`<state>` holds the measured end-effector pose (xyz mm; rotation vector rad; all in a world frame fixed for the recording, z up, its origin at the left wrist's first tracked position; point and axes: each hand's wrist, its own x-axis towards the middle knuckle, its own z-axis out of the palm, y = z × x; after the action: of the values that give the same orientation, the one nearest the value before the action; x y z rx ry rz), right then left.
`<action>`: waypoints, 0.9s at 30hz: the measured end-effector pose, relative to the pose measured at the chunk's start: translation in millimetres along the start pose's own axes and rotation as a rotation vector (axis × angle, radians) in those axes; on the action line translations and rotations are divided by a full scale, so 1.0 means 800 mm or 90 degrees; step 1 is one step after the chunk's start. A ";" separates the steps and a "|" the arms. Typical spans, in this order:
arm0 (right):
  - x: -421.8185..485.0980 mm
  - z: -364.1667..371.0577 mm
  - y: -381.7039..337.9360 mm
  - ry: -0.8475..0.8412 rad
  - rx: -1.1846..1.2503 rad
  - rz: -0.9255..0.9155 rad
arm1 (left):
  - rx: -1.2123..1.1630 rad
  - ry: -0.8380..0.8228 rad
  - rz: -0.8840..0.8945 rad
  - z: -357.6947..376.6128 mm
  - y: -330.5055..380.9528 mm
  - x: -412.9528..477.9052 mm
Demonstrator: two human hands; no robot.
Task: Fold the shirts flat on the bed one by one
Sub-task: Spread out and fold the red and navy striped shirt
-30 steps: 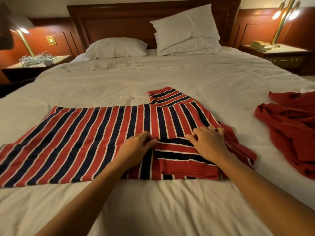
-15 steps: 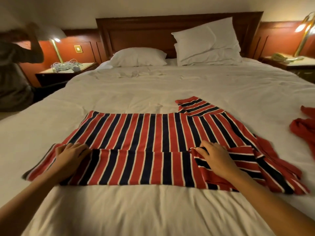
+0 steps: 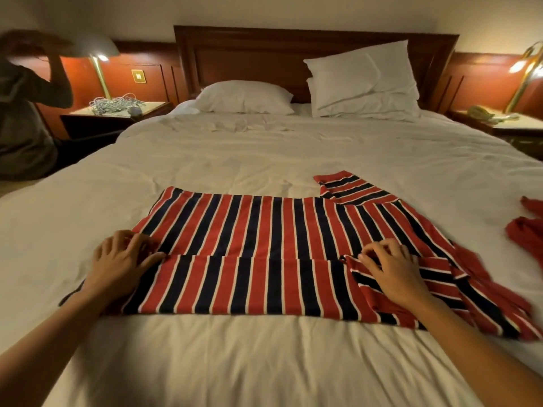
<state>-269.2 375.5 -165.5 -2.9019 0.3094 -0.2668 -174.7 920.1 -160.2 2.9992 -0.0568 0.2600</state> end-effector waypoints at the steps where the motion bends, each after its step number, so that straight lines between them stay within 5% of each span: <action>1: -0.002 -0.003 0.007 0.005 -0.037 0.044 | -0.007 0.004 -0.028 0.000 0.000 -0.005; 6: -0.022 -0.033 0.080 -0.045 -0.093 0.377 | 0.081 0.007 -0.118 -0.002 0.027 -0.026; 9: -0.039 -0.043 0.113 -0.083 -0.028 0.454 | 0.074 -0.016 -0.128 -0.007 0.035 -0.030; 18: -0.040 -0.067 0.107 -0.001 -0.036 0.271 | 0.000 -0.012 -0.049 -0.038 0.024 -0.025; 27: -0.023 -0.161 0.128 -0.062 -0.078 0.248 | 0.092 -0.099 -0.040 -0.116 0.016 -0.018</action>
<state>-332.2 257.8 -67.5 -2.8770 0.8843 -0.0433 -204.8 920.0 -70.8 3.1526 0.0417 0.0235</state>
